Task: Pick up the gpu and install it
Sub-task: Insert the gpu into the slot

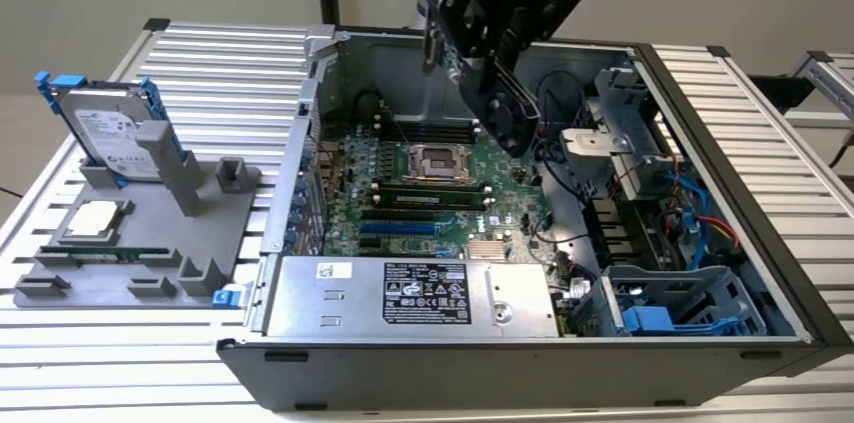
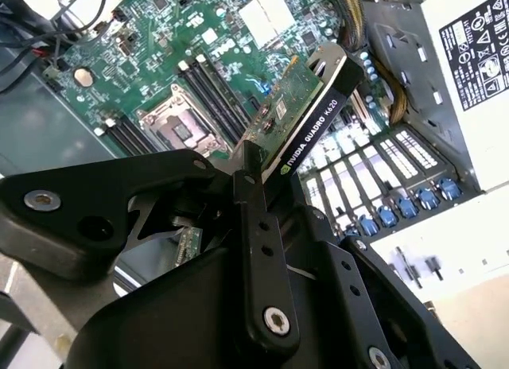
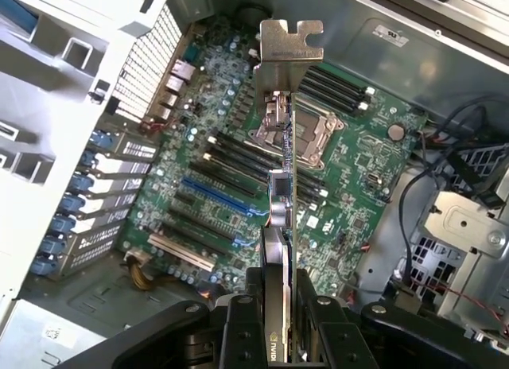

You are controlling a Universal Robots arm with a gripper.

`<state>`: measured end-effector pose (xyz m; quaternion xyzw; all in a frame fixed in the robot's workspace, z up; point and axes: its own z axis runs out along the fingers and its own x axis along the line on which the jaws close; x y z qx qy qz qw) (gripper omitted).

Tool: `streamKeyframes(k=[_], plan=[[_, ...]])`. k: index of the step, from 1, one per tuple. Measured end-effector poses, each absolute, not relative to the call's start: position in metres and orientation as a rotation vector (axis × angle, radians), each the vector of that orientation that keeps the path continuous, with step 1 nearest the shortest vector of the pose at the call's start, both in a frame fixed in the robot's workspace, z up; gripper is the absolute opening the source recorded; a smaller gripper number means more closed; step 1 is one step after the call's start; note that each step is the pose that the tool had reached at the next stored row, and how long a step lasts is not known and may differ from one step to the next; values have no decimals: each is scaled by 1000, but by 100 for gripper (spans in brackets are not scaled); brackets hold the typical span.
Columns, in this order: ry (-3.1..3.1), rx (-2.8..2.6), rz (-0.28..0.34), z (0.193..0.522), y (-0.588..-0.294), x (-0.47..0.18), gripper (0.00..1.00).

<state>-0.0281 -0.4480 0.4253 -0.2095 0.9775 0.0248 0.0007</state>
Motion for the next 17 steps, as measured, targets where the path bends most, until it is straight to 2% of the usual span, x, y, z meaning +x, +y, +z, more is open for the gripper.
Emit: streamKeyframes(k=[17], plan=[[3046, -768, 78, 425, -448, -28, 0]])
